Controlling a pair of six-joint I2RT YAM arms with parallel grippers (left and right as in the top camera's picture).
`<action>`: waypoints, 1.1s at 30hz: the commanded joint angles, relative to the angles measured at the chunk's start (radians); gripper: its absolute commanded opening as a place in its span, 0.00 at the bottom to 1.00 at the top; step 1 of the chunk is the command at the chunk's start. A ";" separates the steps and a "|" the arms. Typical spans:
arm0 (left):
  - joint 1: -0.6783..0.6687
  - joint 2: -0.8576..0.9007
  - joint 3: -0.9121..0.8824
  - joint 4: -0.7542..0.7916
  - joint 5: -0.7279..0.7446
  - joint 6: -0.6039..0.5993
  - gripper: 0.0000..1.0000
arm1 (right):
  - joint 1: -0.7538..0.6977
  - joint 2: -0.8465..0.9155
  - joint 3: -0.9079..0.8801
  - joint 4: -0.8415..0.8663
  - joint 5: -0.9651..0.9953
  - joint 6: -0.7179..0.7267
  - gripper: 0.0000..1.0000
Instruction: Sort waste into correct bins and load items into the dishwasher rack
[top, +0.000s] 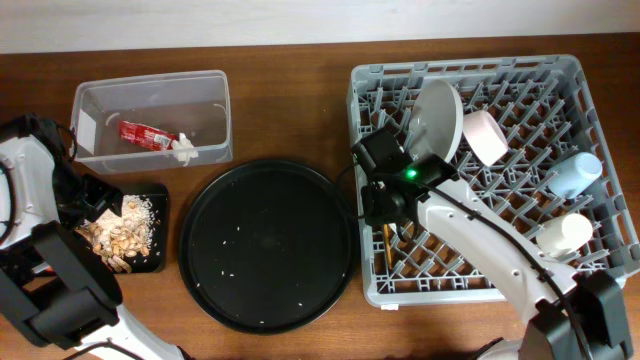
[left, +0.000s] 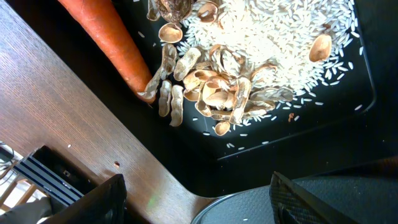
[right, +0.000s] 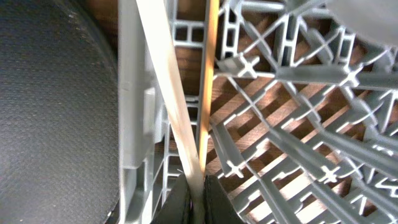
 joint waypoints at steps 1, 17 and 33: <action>0.000 -0.021 0.008 -0.002 0.003 0.008 0.73 | -0.002 0.003 -0.008 0.005 -0.049 0.048 0.04; -0.073 -0.021 0.008 0.008 0.072 0.054 0.72 | -0.020 -0.034 0.051 0.032 -0.065 0.001 0.51; -0.677 -0.073 0.022 -0.056 0.072 0.380 0.69 | -0.451 -0.069 0.270 -0.257 -0.288 -0.405 0.91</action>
